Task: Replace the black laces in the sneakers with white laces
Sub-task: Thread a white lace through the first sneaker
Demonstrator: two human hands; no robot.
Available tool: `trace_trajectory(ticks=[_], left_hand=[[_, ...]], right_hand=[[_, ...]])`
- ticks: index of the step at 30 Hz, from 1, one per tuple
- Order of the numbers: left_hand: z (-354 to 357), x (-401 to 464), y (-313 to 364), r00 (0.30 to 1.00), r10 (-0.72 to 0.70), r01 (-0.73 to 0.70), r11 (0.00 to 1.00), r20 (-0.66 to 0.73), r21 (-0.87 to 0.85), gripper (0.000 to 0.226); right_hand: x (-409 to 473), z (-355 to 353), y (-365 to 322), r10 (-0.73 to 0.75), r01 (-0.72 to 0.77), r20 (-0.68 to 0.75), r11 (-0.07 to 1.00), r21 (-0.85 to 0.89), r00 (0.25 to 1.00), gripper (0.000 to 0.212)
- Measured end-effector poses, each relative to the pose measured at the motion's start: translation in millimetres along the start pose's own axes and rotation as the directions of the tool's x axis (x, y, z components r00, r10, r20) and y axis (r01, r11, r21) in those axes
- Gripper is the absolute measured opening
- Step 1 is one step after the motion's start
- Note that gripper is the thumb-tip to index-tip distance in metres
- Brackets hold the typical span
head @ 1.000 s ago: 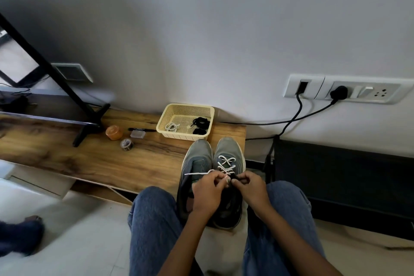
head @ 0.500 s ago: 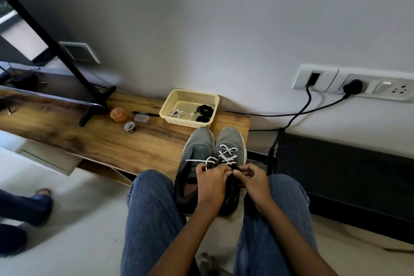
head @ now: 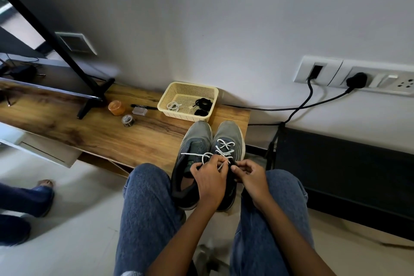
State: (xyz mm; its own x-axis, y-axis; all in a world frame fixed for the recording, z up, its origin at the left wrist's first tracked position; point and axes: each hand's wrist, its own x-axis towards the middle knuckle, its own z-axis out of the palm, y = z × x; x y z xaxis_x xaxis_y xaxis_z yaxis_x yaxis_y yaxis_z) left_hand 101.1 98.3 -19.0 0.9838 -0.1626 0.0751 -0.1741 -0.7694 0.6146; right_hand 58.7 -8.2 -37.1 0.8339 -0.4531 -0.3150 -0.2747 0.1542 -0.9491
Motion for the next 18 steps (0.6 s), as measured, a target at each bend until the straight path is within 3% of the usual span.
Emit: trace_trajectory(ticks=[11, 18], left_hand=[[-0.5, -2.7, -3.3, 0.996, 0.069, -0.08, 0.979, 0.061, 0.189, 0.01], [-1.2, -5.1, -4.1, 0.997, 0.069, -0.07, 0.994, 0.018, 0.084, 0.007]], right_hand=[[0.8, 0.8, 0.2, 0.001, -0.001, -0.005, 1.0, -0.007, 1.0, 0.013], [-1.5, 1.4, -1.9, 0.047, -0.046, -0.01, 0.996, 0.073, 0.999, 0.011]])
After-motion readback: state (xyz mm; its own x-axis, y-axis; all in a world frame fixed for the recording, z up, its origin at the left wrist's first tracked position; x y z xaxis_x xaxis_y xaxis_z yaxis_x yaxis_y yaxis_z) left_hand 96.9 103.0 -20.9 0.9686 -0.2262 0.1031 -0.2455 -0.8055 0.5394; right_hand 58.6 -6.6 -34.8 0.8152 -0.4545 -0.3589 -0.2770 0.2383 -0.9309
